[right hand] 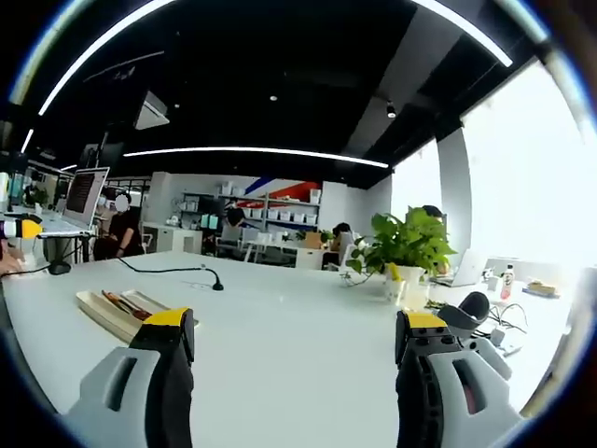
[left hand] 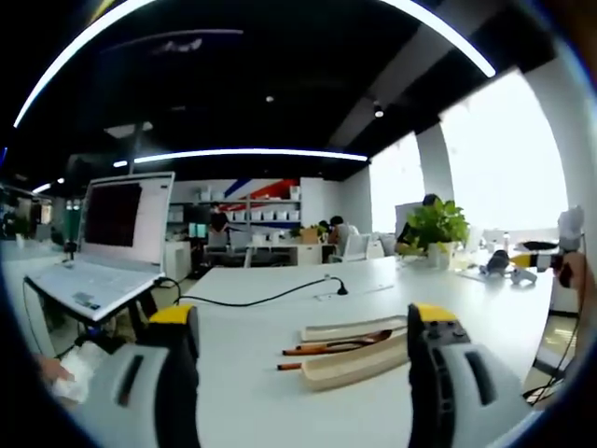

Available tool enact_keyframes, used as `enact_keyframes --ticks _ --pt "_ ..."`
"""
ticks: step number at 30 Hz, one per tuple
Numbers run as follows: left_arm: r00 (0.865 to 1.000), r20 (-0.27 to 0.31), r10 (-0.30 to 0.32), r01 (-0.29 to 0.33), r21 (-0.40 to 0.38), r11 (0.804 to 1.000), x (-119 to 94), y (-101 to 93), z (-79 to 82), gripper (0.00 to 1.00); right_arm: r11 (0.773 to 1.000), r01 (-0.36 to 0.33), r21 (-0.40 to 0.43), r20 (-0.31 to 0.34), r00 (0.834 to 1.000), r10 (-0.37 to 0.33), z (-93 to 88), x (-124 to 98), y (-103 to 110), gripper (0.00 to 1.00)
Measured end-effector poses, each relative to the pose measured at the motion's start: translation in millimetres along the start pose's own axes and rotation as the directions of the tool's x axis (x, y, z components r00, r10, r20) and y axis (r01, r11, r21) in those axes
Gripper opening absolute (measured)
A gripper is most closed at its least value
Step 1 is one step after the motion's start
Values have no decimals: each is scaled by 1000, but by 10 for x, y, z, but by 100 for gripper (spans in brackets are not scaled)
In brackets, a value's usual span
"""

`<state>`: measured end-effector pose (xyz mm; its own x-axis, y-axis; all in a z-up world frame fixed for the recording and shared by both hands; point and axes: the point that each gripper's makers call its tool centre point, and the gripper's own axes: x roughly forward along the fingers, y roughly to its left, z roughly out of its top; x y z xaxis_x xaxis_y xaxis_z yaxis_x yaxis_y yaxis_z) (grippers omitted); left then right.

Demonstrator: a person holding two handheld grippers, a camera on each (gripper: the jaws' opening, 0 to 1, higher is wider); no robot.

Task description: Arrange the utensils inside the cutlery case until each visible utensil rests in its matching compartment.

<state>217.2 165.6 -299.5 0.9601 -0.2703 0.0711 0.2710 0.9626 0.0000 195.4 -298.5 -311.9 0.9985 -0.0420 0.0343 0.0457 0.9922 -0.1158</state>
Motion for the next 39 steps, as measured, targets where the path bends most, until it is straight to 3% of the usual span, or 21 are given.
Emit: enact_keyframes --ticks 7,13,18,23,28,34,39 --pt "1000 0 -12 12 8 1000 17 -36 -17 98 1000 -12 11 -30 999 12 -49 21 31 92" --pt "1000 -4 2 -2 2 1000 5 19 -35 98 1000 -9 0 -22 1000 9 -37 19 35 91" --pt "1000 -7 19 -19 -1 1000 0 69 -51 97 1000 -12 6 21 1000 12 79 -37 54 89" --pt "999 -17 45 -45 11 999 23 116 -102 96 1000 -9 8 27 1000 9 87 -30 57 91" --pt "999 -26 32 -32 -2 999 37 104 -139 96 999 -25 21 19 1000 25 64 -14 102 89" --pt "999 -24 23 -24 -13 1000 53 89 -155 95 998 -60 16 21 998 59 105 12 203 88" --pt "999 -31 7 -8 -13 1000 80 43 -189 95 992 -124 -37 26 992 125 217 64 346 87"
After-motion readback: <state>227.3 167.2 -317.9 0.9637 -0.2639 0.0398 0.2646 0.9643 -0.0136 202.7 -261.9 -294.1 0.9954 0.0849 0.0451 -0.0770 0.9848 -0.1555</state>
